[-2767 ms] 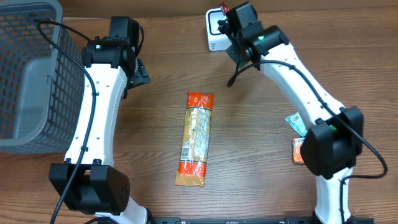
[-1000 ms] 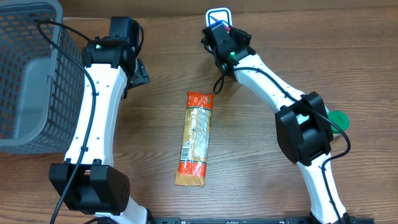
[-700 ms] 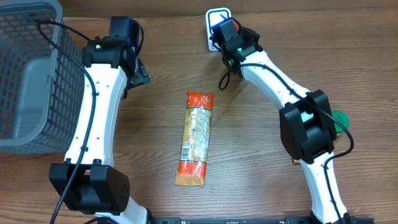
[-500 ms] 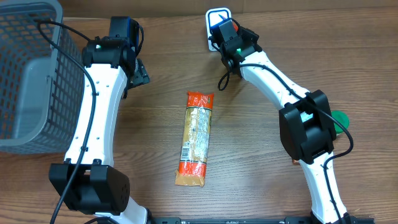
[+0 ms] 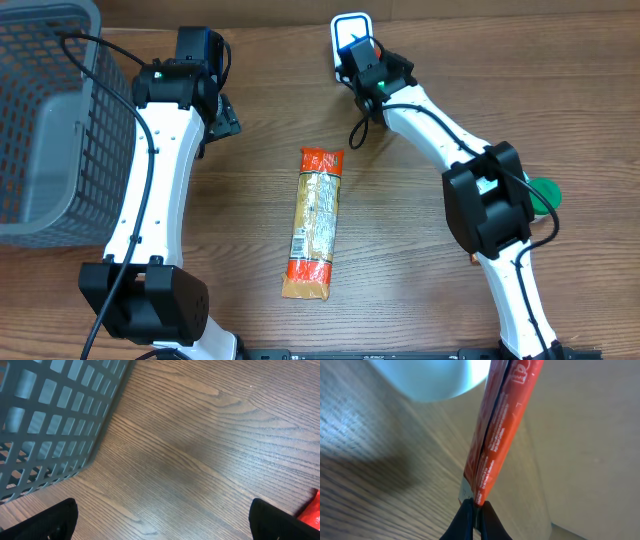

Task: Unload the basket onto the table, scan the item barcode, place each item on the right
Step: 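Hold the red stick packet in front of the white scanner, then carry the red packet right and release it beside the teal wipes, then move the right gripper left over the spaghetti bag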

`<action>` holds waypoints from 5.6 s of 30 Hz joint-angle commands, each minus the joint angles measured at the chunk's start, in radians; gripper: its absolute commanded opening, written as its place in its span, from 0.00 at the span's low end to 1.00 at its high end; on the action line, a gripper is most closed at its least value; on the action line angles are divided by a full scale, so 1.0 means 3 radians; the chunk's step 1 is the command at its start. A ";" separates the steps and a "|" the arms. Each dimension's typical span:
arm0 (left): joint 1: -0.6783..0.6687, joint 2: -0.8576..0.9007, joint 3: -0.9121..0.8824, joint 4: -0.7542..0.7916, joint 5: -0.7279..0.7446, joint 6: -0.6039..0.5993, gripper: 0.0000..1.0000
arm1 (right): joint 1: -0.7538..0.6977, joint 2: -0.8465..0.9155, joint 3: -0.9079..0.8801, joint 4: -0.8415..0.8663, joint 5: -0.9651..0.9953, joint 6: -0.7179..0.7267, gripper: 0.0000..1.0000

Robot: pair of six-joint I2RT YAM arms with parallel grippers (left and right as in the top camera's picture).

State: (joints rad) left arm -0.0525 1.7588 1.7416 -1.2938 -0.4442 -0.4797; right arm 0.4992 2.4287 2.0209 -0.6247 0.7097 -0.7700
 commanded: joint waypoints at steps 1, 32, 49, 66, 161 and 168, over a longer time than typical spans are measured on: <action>-0.0023 -0.0023 0.0042 0.0004 0.0003 -0.0010 1.00 | 0.0015 0.0141 -0.0019 0.0028 0.0078 0.0037 0.03; -0.0023 -0.0023 0.0042 0.0004 0.0003 -0.0010 1.00 | 0.0084 0.0154 -0.0019 0.0496 0.0515 -0.0596 0.03; -0.0023 -0.0023 0.0042 0.0004 0.0003 -0.0010 1.00 | 0.0084 0.0156 -0.0019 0.0306 0.0394 -0.0765 0.03; -0.0023 -0.0023 0.0042 0.0004 0.0003 -0.0010 1.00 | 0.0084 0.0165 -0.0019 0.0880 0.0867 -0.1044 0.03; -0.0023 -0.0023 0.0042 0.0004 0.0003 -0.0010 0.99 | -0.0379 -0.1630 -0.1765 -0.2697 -0.1512 0.3877 0.91; -0.0023 -0.0023 0.0042 0.0004 0.0003 -0.0010 1.00 | -0.0375 -0.1630 -0.1765 -0.1832 -0.3095 0.3878 1.00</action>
State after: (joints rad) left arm -0.0525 1.7588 1.7416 -1.2938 -0.4442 -0.4797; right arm 0.3820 1.9408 1.4933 -1.2449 0.0715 0.3897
